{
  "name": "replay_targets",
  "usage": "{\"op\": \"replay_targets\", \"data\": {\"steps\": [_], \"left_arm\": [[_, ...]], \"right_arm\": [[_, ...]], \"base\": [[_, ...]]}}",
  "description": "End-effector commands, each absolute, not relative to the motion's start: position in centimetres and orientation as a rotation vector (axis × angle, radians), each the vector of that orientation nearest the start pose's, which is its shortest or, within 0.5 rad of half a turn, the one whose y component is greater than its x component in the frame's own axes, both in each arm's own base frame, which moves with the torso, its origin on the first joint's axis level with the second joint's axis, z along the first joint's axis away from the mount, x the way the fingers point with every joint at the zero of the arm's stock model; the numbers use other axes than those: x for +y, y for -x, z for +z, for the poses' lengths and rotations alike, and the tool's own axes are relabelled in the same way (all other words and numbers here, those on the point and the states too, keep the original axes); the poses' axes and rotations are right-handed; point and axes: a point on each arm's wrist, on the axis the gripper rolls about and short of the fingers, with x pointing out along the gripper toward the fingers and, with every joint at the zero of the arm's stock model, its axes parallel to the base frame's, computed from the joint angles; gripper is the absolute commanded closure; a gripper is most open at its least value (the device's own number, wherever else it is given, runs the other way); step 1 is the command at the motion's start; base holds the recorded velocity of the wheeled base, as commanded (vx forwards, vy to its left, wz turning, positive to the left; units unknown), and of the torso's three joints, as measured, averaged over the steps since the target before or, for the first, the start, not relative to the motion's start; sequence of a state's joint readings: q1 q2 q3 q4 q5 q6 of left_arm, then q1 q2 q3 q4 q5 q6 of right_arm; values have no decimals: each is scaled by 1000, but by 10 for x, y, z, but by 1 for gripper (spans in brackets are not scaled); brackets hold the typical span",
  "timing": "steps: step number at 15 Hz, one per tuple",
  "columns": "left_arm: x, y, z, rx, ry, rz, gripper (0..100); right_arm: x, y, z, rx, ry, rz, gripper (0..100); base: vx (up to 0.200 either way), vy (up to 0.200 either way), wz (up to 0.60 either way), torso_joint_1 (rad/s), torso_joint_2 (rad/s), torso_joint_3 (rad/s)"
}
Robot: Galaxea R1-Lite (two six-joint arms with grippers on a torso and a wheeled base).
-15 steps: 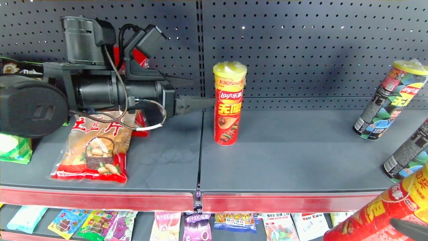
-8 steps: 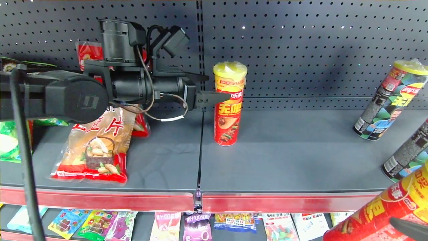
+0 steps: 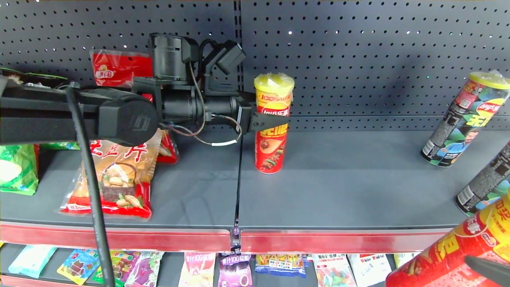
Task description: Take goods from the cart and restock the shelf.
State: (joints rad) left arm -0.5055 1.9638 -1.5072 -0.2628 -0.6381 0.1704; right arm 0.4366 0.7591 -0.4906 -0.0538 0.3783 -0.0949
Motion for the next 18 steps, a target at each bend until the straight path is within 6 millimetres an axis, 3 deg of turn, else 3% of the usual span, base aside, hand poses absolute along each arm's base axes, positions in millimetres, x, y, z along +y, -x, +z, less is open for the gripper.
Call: {"op": "replay_targets", "data": {"steps": [1, 2, 3, 10, 14, 18], "left_arm": [[-211, -351, 242, 121, -136, -1157, 0], [-211, -352, 241, 121, -136, -1157, 0], [-213, -354, 239, 119, -142, -1159, 100], [-215, -350, 238, 110, -156, -1182, 100], [-199, -314, 250, 124, -144, -1215, 100], [-198, -278, 247, 173, -124, -1268, 100]], "right_arm": [[37, -60, 212, 180, 96, 820, 100], [37, -60, 212, 180, 96, 820, 100], [37, -59, 212, 179, 95, 820, 100], [37, -60, 213, 180, 96, 820, 100], [39, -64, 215, 184, 96, 820, 100], [39, -65, 217, 184, 96, 820, 100]], "base": [[0, 0, 0, 0, 0, 0], [0, 0, 0, 0, 0, 0], [0, 0, 0, 0, 0, 0], [0, 0, 0, 0, 0, 0], [0, 0, 0, 0, 0, 0], [0, 0, 0, 0, 0, 0]]}}
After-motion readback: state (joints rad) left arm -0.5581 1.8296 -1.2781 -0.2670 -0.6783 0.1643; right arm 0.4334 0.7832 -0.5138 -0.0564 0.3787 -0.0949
